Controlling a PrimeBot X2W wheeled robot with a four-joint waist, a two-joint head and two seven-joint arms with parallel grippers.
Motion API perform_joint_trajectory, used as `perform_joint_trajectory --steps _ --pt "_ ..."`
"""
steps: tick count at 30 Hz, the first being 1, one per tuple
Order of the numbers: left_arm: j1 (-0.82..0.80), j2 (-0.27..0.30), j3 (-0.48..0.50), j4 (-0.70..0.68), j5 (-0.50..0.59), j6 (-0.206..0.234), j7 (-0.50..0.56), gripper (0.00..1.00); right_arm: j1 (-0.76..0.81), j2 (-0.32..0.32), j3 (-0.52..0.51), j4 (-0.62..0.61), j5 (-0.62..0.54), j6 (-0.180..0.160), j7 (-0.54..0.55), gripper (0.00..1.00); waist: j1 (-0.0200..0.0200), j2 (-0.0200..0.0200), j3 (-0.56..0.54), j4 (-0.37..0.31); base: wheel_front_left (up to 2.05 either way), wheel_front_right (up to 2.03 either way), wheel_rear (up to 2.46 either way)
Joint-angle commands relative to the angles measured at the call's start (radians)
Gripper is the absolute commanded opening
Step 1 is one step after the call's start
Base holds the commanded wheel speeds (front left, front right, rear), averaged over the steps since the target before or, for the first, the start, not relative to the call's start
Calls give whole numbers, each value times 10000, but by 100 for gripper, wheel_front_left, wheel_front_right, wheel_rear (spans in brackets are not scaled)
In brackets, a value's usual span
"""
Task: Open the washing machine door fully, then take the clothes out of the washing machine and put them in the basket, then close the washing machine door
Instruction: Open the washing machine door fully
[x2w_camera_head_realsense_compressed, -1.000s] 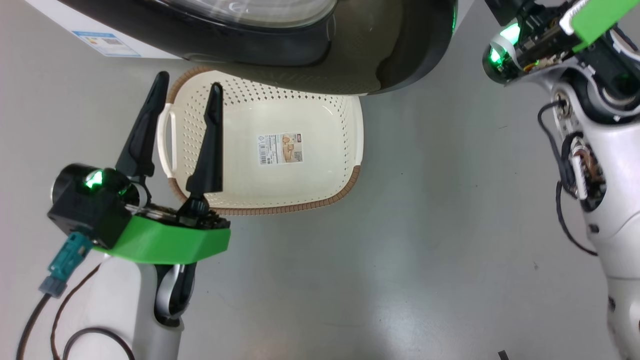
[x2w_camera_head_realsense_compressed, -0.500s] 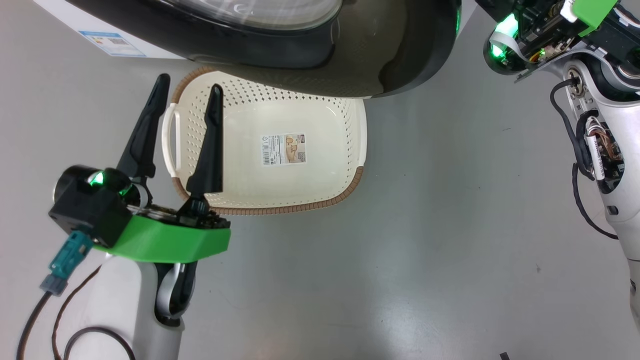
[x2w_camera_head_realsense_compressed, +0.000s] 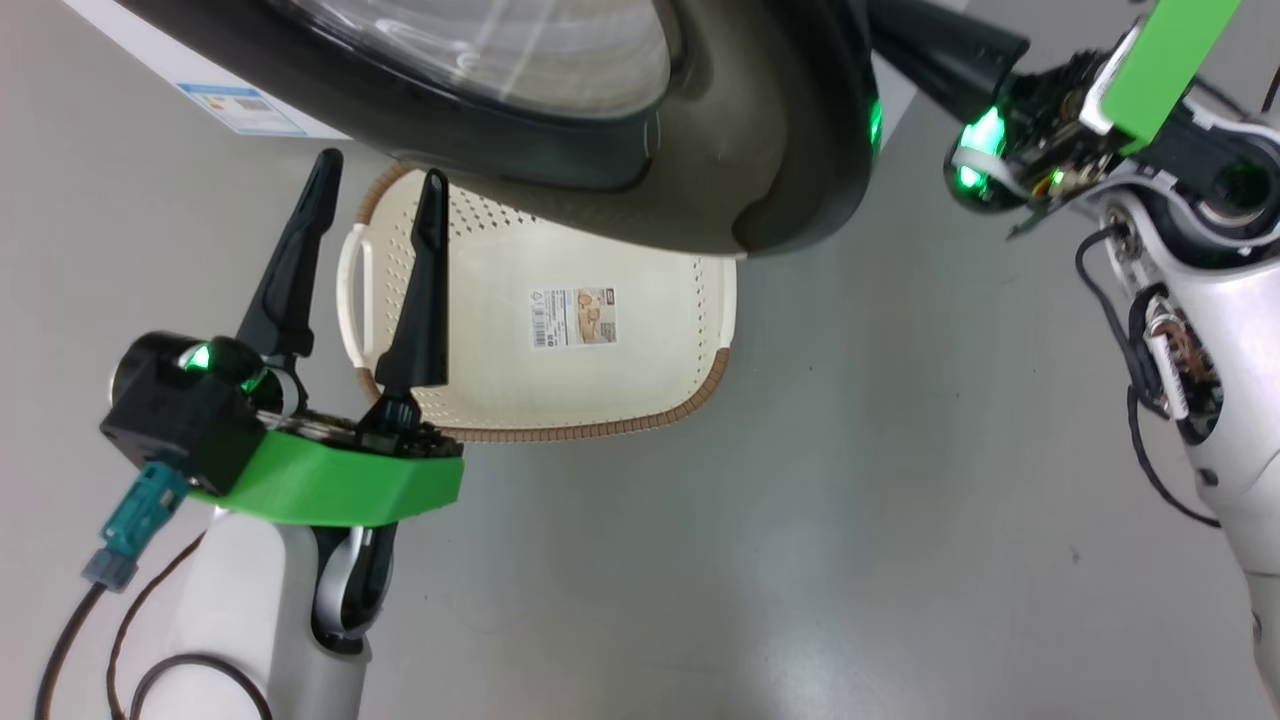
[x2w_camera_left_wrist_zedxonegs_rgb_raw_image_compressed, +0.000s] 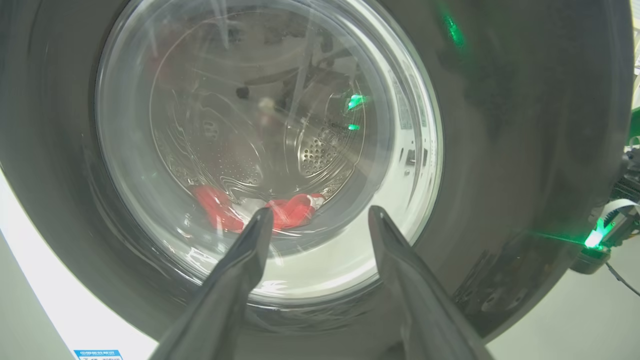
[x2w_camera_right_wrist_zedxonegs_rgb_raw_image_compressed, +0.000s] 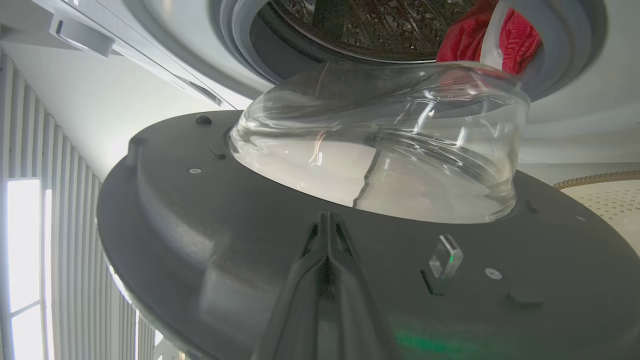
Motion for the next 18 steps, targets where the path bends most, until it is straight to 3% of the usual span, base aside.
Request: perform_joint_trajectory --steps 1,18 --pt "284 250 264 -224 -69 68 -76 100 323 185 168 -282 27 77 88 0 0 0 -136 92 0 0 0" --pt "922 250 193 -124 -464 355 -76 100 1308 389 1042 -20 51 77 429 0 0 0 -1459 959 0 0 0"
